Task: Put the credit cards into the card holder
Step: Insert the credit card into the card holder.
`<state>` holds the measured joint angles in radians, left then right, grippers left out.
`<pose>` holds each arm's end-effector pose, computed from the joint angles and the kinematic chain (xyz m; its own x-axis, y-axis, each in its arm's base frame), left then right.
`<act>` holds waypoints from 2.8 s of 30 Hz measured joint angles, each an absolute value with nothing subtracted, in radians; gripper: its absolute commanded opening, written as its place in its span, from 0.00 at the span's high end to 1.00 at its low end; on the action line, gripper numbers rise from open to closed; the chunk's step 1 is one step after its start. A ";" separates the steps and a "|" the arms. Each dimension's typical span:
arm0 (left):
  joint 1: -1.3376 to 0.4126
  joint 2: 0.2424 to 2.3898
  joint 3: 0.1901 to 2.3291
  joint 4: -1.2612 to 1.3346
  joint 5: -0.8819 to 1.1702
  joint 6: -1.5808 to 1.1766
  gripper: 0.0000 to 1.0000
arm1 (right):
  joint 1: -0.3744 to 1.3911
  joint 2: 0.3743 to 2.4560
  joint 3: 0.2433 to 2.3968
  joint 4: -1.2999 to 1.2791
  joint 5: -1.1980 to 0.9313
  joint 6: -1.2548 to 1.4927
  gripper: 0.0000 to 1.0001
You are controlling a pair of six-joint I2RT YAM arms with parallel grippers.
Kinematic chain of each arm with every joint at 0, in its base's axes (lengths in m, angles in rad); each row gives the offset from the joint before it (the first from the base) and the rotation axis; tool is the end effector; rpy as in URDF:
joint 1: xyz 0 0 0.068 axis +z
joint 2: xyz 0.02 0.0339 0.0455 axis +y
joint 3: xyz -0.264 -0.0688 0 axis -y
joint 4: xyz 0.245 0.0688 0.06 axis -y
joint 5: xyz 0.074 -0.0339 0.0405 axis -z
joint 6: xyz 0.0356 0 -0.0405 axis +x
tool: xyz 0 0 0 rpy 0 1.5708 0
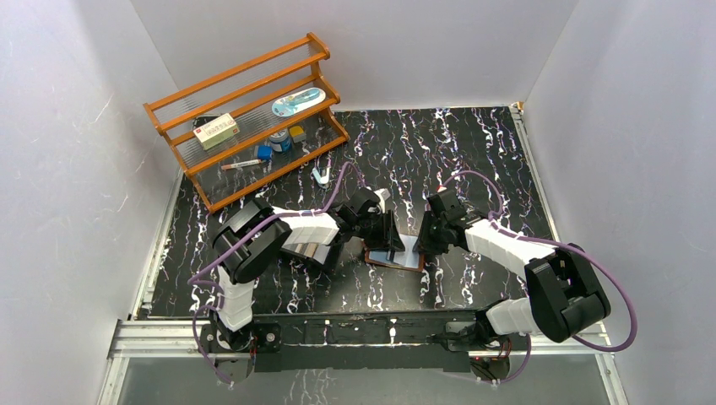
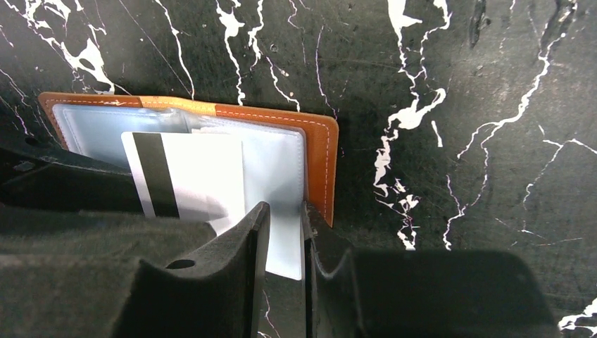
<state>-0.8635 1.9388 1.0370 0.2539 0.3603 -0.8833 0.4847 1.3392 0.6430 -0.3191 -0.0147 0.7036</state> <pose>0.2501 -0.3119 0.1401 -0.9398 -0.0137 -0.3416 0.2643 0.6048 -0.7512 0.2154 0.1140 0.1663 -0.8791 0.2682 -0.3940 0.1259 0.9280 0.3507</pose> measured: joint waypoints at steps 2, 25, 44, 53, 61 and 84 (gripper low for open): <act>-0.869 1.930 1.048 0.234 0.350 -0.872 0.57 | 0.485 1.339 0.643 -0.319 -0.015 0.704 0.69; -0.879 1.922 1.198 -0.056 0.174 -0.777 0.66 | 0.485 1.321 0.609 -0.303 -0.040 0.717 0.71; -0.878 1.926 1.314 -0.220 0.150 -0.759 0.49 | 0.485 1.313 0.609 -0.284 -0.052 0.731 0.71; -0.877 1.939 1.345 -0.295 0.115 -0.739 0.48 | 0.485 1.309 0.609 -0.272 -0.062 0.738 0.71; -0.876 1.940 1.346 -0.319 0.109 -0.735 0.50 | 0.485 1.309 0.609 -0.258 -0.070 0.743 0.71; -0.884 1.995 1.364 -0.270 0.158 -0.783 0.56 | 0.484 1.281 0.503 -0.130 -0.101 0.858 0.73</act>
<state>-0.8845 1.9949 1.3643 -0.2695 0.1581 -0.7830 0.4843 1.2808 0.5026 -0.1303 -0.1005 0.8581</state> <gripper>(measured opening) 0.445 0.269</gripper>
